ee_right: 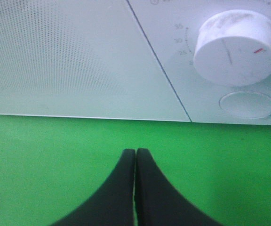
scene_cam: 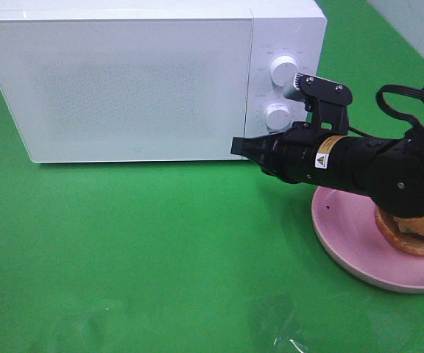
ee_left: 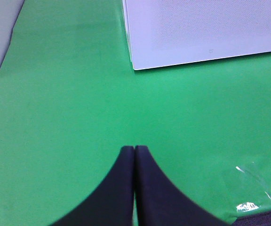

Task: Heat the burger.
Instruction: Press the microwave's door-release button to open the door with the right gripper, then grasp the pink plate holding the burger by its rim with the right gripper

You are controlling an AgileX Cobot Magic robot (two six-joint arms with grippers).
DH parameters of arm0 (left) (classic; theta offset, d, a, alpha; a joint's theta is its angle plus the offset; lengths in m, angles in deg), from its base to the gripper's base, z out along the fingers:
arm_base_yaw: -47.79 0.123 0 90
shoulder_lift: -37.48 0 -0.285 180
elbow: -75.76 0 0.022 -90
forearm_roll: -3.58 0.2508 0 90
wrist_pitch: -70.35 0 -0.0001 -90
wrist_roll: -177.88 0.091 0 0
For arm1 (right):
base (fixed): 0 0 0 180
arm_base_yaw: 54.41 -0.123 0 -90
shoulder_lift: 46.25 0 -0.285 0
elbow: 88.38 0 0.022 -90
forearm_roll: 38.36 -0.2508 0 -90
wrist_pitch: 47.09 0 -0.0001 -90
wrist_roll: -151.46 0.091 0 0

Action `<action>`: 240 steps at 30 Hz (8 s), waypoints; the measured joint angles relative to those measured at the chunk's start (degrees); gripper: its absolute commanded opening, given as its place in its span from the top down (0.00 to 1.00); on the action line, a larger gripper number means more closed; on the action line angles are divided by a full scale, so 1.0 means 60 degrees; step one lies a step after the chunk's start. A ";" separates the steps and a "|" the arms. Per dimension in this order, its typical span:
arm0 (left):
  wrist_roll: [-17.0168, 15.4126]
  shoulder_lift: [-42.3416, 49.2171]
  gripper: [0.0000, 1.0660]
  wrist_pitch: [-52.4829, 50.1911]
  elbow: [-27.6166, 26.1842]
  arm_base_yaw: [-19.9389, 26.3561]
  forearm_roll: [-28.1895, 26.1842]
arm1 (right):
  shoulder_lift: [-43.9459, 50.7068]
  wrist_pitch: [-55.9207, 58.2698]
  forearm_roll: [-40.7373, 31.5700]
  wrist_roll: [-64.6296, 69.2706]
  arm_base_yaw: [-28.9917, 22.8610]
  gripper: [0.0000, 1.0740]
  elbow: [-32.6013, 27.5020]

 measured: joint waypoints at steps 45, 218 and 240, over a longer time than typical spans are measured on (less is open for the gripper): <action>0.0000 0.0000 1.00 0.0000 0.0000 0.0000 0.0000 | -0.0535 -0.0220 -0.2387 0.7620 0.0000 1.00 0.0430; 0.0000 0.0000 1.00 0.0000 0.0000 0.0000 0.0000 | 0.2702 1.1220 -0.0124 -0.3352 -0.0067 0.70 0.2702; 0.0000 0.0000 1.00 0.0000 0.0000 0.0000 0.0000 | 0.0535 1.2347 -0.0869 -0.3209 -0.0067 0.30 0.2722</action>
